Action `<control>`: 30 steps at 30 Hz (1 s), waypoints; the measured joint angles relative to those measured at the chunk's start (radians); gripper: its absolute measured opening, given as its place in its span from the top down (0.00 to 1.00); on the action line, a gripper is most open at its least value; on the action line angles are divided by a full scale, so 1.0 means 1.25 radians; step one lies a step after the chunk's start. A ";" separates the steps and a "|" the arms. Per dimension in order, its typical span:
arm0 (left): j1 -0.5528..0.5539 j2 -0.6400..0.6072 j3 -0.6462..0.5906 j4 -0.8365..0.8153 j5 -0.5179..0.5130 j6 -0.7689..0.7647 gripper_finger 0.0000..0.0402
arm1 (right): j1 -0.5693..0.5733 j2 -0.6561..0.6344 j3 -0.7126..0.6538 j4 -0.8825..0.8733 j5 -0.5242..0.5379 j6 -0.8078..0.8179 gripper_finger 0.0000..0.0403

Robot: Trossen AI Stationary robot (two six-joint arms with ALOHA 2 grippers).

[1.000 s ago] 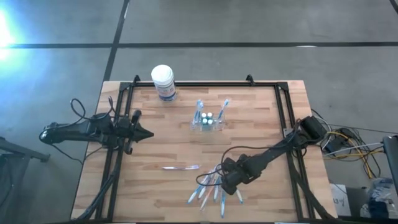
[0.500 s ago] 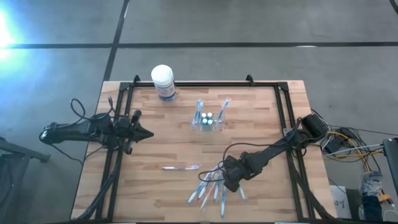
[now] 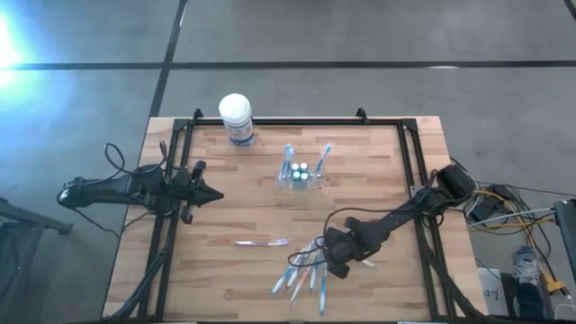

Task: Pick & Place toothbrushing station
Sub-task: Put the blue toothbrush into the transparent bin organizer

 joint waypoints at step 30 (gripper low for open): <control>0.000 0.000 -0.014 0.064 -0.043 -0.002 0.96 | -0.015 -0.719 -0.311 0.552 0.012 -0.905 0.98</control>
